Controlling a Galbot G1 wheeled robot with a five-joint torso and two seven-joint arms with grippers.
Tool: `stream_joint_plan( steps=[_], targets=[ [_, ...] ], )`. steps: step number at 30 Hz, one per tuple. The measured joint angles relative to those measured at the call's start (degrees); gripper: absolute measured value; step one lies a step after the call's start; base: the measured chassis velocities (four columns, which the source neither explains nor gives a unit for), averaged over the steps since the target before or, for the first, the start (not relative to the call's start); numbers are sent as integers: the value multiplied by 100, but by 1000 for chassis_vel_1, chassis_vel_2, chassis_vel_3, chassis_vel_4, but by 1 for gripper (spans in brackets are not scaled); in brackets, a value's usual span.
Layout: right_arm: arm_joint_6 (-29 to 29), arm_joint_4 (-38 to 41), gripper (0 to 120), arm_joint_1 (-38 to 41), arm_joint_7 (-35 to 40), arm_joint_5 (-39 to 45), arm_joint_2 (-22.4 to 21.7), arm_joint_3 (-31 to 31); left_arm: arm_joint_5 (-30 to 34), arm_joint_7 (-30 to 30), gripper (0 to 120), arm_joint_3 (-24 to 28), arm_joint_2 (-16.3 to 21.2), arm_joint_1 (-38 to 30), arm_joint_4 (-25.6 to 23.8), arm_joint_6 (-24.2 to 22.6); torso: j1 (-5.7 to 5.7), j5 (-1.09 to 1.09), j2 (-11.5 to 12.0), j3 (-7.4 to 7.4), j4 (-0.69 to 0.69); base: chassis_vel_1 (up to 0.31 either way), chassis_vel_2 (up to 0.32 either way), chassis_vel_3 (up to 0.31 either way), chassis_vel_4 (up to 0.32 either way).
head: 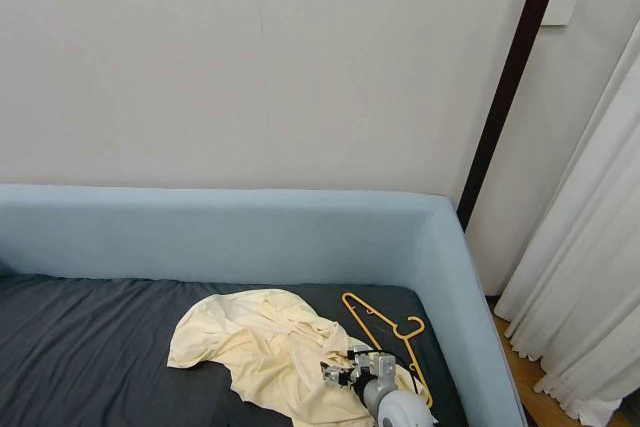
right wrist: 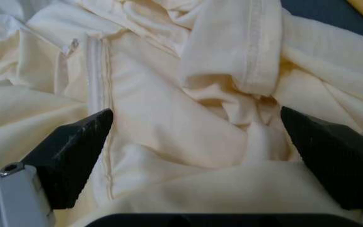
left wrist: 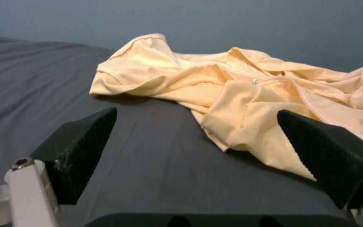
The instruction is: Pick up the clothes from the sofa and hang them on the clothes hanger.
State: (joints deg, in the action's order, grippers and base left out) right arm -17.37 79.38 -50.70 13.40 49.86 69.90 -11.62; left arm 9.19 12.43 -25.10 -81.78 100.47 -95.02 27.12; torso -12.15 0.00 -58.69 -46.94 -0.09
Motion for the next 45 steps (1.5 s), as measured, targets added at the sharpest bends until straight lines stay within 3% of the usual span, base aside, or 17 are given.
stream_joint_plan(
  steps=[9,14,39,45],
  targets=[
    [-27,-320,100,210,1,-23,183,-81,51,-2,100,-41,61,23,-6,32,0,0,0,0,1,0,0,0,0],
    [4,-613,94,333,-40,-122,285,-75,60,-4,100,-43,68,17,-15,35,0,0,0,0,0,0,0,0,0],
    [-71,-939,2,492,61,-148,269,-178,65,-9,100,-24,30,-46,24,41,0,0,0,0,0,0,0,0,0],
    [-50,-923,0,460,36,-166,242,-204,57,-8,100,-4,73,-95,50,18,0,0,-1,0,1,0,0,0,0]
  ],
)
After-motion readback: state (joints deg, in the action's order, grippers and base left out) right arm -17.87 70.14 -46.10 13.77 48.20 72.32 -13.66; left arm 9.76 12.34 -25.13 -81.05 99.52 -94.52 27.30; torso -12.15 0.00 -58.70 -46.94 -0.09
